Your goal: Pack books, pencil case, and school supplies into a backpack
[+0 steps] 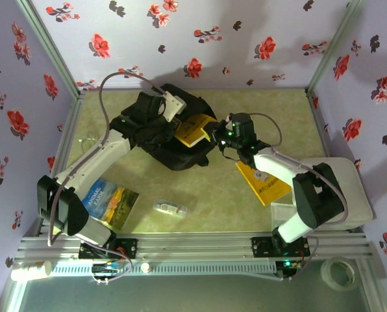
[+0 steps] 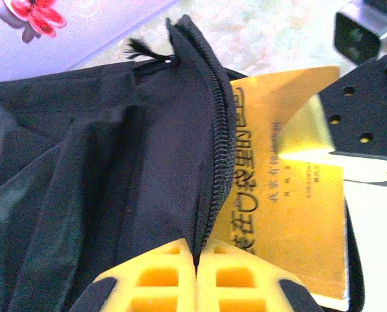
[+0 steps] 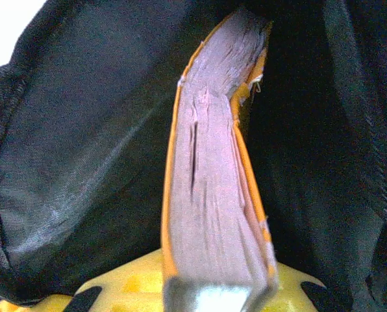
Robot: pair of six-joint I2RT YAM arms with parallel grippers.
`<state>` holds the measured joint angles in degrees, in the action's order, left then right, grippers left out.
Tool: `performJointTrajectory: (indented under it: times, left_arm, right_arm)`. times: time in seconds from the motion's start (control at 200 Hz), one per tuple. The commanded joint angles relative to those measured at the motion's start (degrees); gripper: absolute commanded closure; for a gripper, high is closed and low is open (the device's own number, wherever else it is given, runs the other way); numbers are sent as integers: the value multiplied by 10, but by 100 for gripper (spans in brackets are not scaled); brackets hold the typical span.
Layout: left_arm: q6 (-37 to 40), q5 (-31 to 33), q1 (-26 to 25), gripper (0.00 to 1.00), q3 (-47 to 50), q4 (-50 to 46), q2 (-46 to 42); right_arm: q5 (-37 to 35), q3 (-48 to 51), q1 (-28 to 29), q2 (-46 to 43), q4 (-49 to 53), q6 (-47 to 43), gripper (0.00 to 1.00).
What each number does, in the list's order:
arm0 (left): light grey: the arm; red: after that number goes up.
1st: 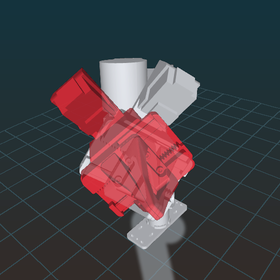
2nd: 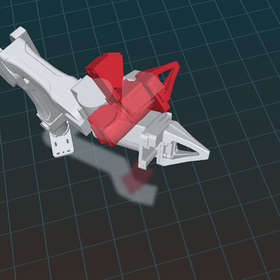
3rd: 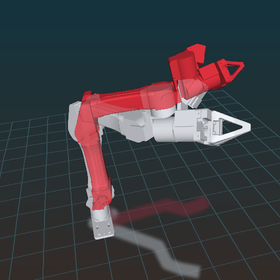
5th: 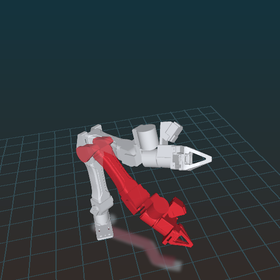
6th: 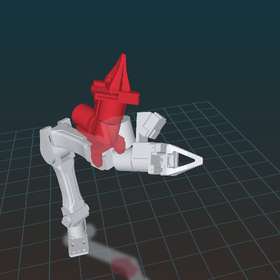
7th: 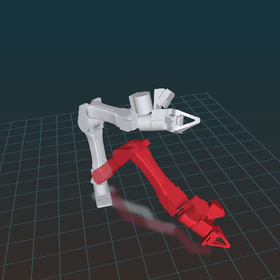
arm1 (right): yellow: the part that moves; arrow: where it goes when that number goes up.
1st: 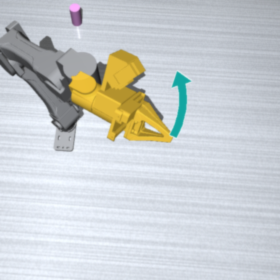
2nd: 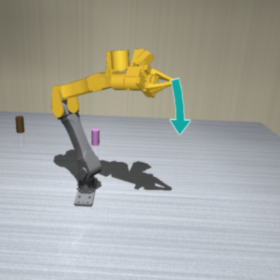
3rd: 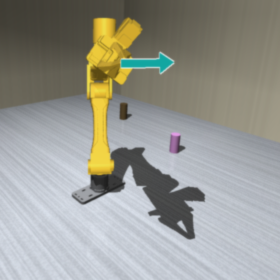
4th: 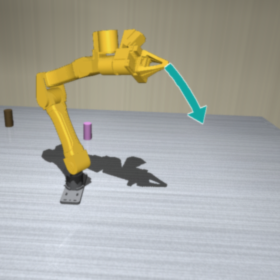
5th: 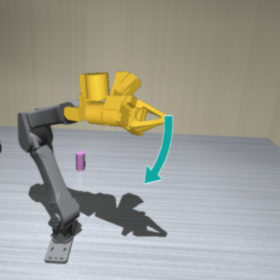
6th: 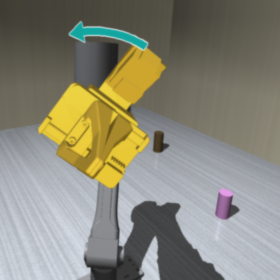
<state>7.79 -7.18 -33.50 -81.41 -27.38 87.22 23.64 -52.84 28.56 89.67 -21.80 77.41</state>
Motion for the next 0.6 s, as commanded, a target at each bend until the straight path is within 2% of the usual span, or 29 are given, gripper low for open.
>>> performJointTrajectory:
  times: [0.0, 0.085, 0.365, 0.405, 0.495, 0.595]
  left_arm:
    - [2, -24, -5, 100, 5, 43, -21]
    - [-1, -34, -5, 100, 5, 48, -21]
    - [-11, -39, -4, 100, 16, 73, -23]
    - [-10, -39, -4, 100, 20, 75, -23]
    - [-8, -35, -3, 100, 33, 74, -21]
    - [-8, -34, -3, 100, 44, 74, -14]
  right_arm:
    - [24, -35, 7, 9, -128, 32, 99]
    - [5, -41, 16, 27, -113, 18, 99]
    - [-68, -98, 33, 104, 45, -46, 99]
    - [-57, -89, 32, 104, 18, -41, 99]
    - [-23, -60, 29, 91, -130, -14, 100]
    - [20, -57, 25, 69, -226, 9, 100]
